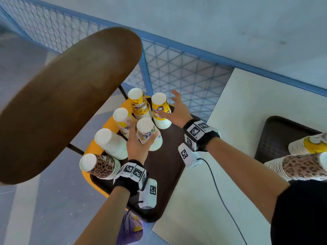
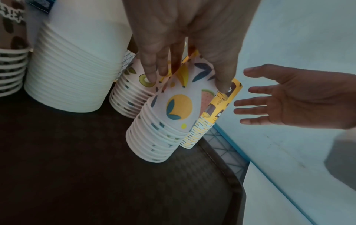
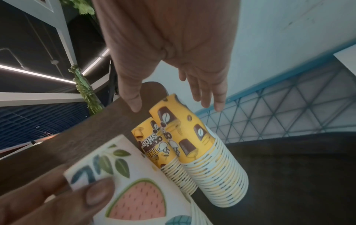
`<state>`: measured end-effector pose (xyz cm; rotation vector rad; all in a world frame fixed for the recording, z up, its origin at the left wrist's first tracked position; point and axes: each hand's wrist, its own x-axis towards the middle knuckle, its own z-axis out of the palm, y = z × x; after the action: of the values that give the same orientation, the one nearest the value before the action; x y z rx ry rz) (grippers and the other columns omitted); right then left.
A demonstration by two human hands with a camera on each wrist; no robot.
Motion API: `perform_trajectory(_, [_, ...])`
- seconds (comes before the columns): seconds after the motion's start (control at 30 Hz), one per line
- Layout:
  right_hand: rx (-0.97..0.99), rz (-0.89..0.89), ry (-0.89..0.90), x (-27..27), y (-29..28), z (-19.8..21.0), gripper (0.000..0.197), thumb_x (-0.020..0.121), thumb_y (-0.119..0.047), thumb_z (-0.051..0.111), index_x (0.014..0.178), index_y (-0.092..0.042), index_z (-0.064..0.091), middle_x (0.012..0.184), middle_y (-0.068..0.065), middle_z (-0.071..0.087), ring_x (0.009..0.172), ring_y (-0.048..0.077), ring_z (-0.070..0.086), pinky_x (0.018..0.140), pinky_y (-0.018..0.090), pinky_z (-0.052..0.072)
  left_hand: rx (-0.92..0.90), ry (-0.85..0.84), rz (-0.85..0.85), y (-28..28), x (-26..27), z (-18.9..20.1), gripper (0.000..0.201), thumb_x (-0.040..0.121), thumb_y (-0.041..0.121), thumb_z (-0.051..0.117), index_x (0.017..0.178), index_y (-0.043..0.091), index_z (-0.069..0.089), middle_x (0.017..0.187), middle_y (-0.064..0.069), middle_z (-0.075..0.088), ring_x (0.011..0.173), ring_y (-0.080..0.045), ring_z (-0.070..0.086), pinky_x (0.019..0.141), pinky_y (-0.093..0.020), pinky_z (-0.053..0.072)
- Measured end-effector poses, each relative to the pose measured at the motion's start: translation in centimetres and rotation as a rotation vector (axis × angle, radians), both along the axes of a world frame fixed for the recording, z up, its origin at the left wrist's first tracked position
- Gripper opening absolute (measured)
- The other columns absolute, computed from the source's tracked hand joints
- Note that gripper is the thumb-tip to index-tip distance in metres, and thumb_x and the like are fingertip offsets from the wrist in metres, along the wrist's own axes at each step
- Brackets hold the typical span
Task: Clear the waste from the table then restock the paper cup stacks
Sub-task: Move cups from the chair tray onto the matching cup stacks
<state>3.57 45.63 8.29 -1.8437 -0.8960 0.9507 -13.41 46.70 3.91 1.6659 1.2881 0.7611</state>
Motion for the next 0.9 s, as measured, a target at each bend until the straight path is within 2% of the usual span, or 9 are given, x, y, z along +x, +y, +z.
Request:
perform_trajectory(0.13, [-0.011, -0.022, -0.005, -0.7, 2.2, -1.7, 0.094, 0.074, -0.021, 0.075, 0.145, -0.015, 0.014, 0.146, 0.012, 0.039, 0.132, 0.028, 0.042, 0.106, 0.04, 0.035, -0.001, 0.038, -0.012, 0.1, -1.0, -1.0, 0.068, 0.07, 0.027, 0.077, 0.127, 0.017, 0.043, 0.125, -0.006, 0.058, 0.116, -0.022, 0.053, 0.097, -0.04, 0.047])
perform_trajectory(0.23, [-0.034, -0.046, -0.101, -1.1, 3.2, -3.1, 0.086, 0.071, -0.027, 0.076, 0.141, -0.014, 0.028, 0.138, 0.009, 0.05, 0.126, 0.028, 0.049, 0.105, 0.047, 0.039, -0.027, 0.022, -0.029, -0.9, -2.1, -1.5, 0.061, 0.066, 0.03, 0.079, 0.118, 0.03, 0.047, 0.12, 0.002, 0.057, 0.11, -0.012, 0.054, 0.098, -0.04, 0.048])
perform_trajectory(0.33, [-0.013, -0.103, -0.168, -1.1, 2.7, -4.2, 0.069, 0.07, -0.026, 0.077, 0.129, -0.009, 0.045, 0.127, 0.012, 0.054, 0.118, 0.029, 0.053, 0.1, 0.039, 0.043, -0.011, 0.049, -0.043, -2.4, -3.5, -1.6, 0.061, 0.059, 0.039, 0.077, 0.112, 0.035, 0.047, 0.112, 0.005, 0.047, 0.1, 0.0, 0.051, 0.094, -0.034, 0.048])
perform_trajectory(0.4, [-0.003, -0.106, -0.202, -1.2, 1.6, -4.9, 0.065, 0.067, -0.027, 0.078, 0.123, -0.008, 0.05, 0.121, 0.014, 0.05, 0.112, 0.029, 0.053, 0.094, 0.033, 0.043, 0.015, 0.087, -0.007, -3.1, -4.2, -2.0, 0.063, 0.059, 0.029, 0.083, 0.112, 0.026, 0.05, 0.109, 0.003, 0.043, 0.095, 0.002, 0.048, 0.092, -0.034, 0.049])
perform_trajectory(0.5, [0.019, -0.12, -0.254, -1.9, -1.1, -6.0, 0.067, 0.059, -0.036, 0.078, 0.118, -0.011, 0.055, 0.113, 0.014, 0.048, 0.108, 0.028, 0.051, 0.096, 0.033, 0.043, -0.023, 0.115, 0.04, -3.9, -5.0, -3.4, 0.072, 0.055, 0.029, 0.083, 0.116, 0.016, 0.048, 0.109, 0.002, 0.04, 0.109, -0.015, 0.046, 0.095, -0.042, 0.048])
perform_trajectory(0.6, [-0.017, -0.115, -0.26, -3.0, -3.8, -7.8, 0.074, 0.054, -0.038, 0.082, 0.118, -0.014, 0.054, 0.114, 0.012, 0.05, 0.111, 0.023, 0.046, 0.097, 0.032, 0.043, -0.165, 0.028, 0.07, -4.4, -4.8, -4.9, 0.082, 0.047, 0.043, 0.079, 0.119, 0.026, 0.044, 0.12, -0.002, 0.046, 0.118, -0.022, 0.049, 0.1, -0.047, 0.046])
perform_trajectory(0.7, [-0.11, -0.077, -0.188, -3.6, -5.3, -9.2, 0.081, 0.056, -0.035, 0.084, 0.125, -0.017, 0.045, 0.126, 0.009, 0.048, 0.121, 0.017, 0.038, 0.098, 0.025, 0.038, -0.275, -0.027, 0.118, -4.4, -3.9, -5.8, 0.075, 0.052, 0.024, 0.086, 0.114, 0.029, 0.045, 0.116, -0.002, 0.058, 0.104, -0.012, 0.058, 0.101, -0.041, 0.045])
perform_trajectory(0.77, [-0.163, -0.081, -0.11, -4.0, -5.7, -9.5, 0.082, 0.06, -0.033, 0.083, 0.129, -0.019, 0.04, 0.129, 0.004, 0.051, 0.126, 0.018, 0.04, 0.099, 0.029, 0.039, -0.322, -0.023, 0.153, -4.4, -3.3, -6.1, 0.072, 0.059, 0.012, 0.084, 0.118, 0.023, 0.044, 0.112, 0.003, 0.059, 0.101, -0.012, 0.058, 0.099, -0.033, 0.043])
perform_trajectory(0.9, [-0.174, -0.158, 0.0, -4.5, -6.1, -9.0, 0.079, 0.066, -0.029, 0.08, 0.131, -0.023, 0.037, 0.127, 0.001, 0.059, 0.12, 0.022, 0.054, 0.099, 0.033, 0.043, -0.343, 0.02, 0.186, -4.3, -3.0, -6.6, 0.076, 0.062, 0.015, 0.082, 0.126, 0.02, 0.042, 0.113, 0.004, 0.057, 0.107, -0.014, 0.053, 0.092, -0.026, 0.038])
